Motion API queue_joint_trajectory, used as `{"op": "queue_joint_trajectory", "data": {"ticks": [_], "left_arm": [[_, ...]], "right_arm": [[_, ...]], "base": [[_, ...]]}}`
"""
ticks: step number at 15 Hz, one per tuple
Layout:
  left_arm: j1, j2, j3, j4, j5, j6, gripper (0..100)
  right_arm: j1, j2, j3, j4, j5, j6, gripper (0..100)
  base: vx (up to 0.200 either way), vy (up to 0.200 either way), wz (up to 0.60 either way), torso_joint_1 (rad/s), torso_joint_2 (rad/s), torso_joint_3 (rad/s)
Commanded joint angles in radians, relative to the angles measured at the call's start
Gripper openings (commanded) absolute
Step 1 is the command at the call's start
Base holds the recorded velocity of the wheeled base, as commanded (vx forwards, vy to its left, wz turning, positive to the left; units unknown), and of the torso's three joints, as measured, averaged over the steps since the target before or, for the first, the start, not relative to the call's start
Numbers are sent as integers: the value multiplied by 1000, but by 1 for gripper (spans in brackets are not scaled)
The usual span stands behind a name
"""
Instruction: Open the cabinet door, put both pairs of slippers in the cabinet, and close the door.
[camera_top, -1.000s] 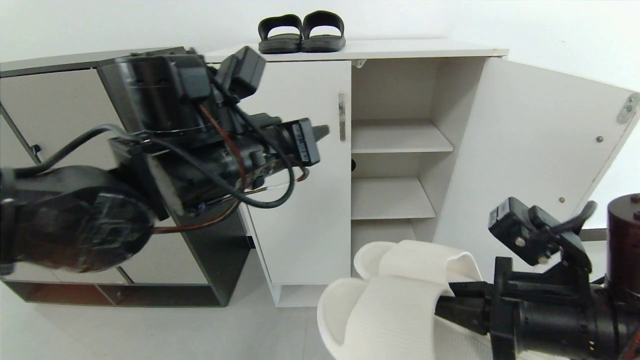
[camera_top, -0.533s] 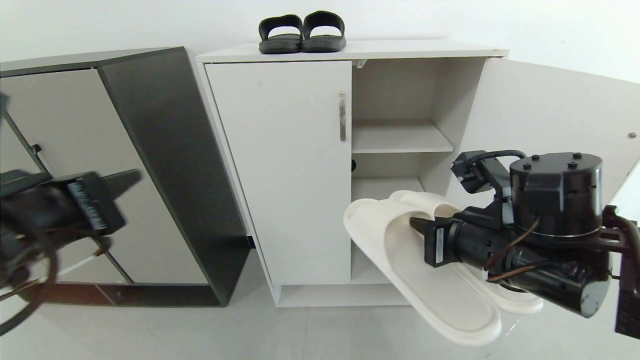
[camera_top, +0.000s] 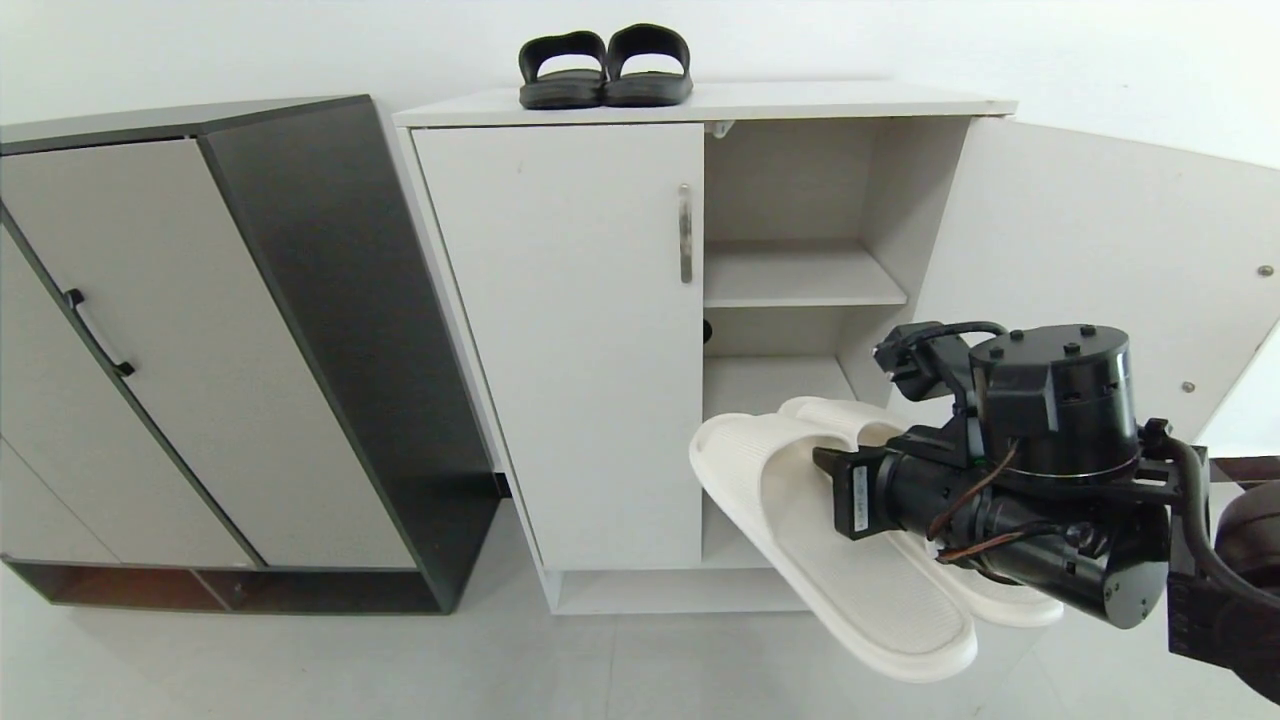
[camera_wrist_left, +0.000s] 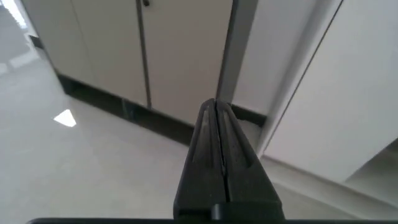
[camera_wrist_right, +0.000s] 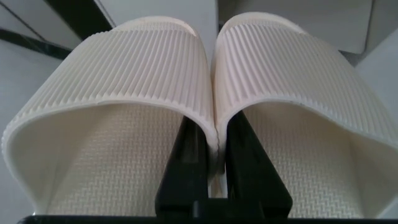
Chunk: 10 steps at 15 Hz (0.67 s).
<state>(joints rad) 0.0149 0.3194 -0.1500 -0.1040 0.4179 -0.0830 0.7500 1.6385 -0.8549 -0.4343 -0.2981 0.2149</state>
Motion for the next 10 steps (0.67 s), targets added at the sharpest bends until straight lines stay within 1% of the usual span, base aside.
{"op": "queue_joint_trajectory", "data": {"ticks": [1, 2, 3, 4, 5, 6, 7, 8, 9, 10], "left_arm": [[60, -217, 150, 10, -5, 29, 0], [62, -235, 150, 53, -27, 34, 0], [62, -233, 150, 56, -60, 35, 0], [62, -233, 150, 58, -151, 48, 0], [62, -233, 150, 67, -309, 63, 0], [62, -232, 150, 106, -455, 83, 0], [17, -258, 150, 103, -473, 104, 0], [-29, -316, 150, 103, -473, 132, 0], [-13, -319, 150, 104, -478, 152, 0], [-15, -319, 150, 103, -456, 160, 0]], "right_arm": [[6, 0, 0, -1, -1, 0, 0], [15, 0, 4, -3, 0, 0, 0], [32, -6, 11, -3, -1, -2, 0], [48, -8, 11, -3, -1, 0, 0], [55, -9, 17, -3, -1, -2, 0], [57, -11, 20, -3, -1, -2, 0], [57, -9, 23, -3, -1, -2, 0], [57, -8, 23, -4, -1, -2, 0], [57, -8, 27, -3, -1, -3, 0], [57, -8, 27, -3, -1, -8, 0]], "base": [[0, 0, 0, 0, 0, 0], [0, 0, 0, 0, 0, 0], [0, 0, 0, 0, 0, 0], [0, 0, 0, 0, 0, 0], [0, 0, 0, 0, 0, 0], [0, 0, 0, 0, 0, 0], [0, 0, 0, 0, 0, 0], [0, 0, 0, 0, 0, 0], [0, 0, 0, 0, 0, 0], [0, 0, 0, 0, 0, 0]]}}
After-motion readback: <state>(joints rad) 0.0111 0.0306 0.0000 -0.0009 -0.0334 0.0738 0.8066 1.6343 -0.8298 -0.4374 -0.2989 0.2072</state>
